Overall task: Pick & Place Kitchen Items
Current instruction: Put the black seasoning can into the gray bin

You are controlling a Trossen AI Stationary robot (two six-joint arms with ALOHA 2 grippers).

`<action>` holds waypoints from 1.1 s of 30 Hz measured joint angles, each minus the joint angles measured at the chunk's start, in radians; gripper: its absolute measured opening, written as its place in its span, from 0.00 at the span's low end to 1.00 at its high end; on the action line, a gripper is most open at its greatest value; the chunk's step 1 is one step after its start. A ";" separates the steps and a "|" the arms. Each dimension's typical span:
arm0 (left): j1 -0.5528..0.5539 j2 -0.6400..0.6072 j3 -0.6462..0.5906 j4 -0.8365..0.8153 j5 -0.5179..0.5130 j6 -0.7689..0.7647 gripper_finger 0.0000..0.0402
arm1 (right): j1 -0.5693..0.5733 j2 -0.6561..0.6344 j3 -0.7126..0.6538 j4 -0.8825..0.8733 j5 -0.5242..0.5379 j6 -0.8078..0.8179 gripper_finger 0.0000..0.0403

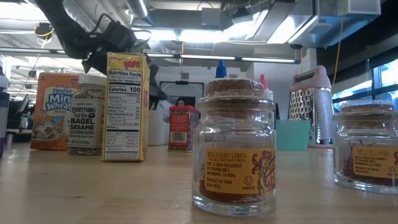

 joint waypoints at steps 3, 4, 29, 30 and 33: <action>0.042 0.000 0.000 0.001 -0.001 0.000 0.31 | -0.012 0.000 0.000 0.008 -0.023 -0.010 0.69; 0.054 0.000 0.000 0.001 -0.006 -0.004 0.31 | -0.015 0.000 0.000 0.012 -0.032 -0.015 0.69; 0.069 0.251 -0.001 0.226 0.090 0.029 0.32 | -0.113 0.000 0.000 0.058 -0.119 -0.095 0.69; 0.069 0.258 0.000 0.235 0.097 0.030 0.32 | -0.119 0.000 0.000 0.059 -0.127 -0.096 0.69; 0.069 0.281 0.000 0.270 0.108 0.035 0.32 | -0.136 0.001 0.000 0.064 -0.143 -0.102 0.69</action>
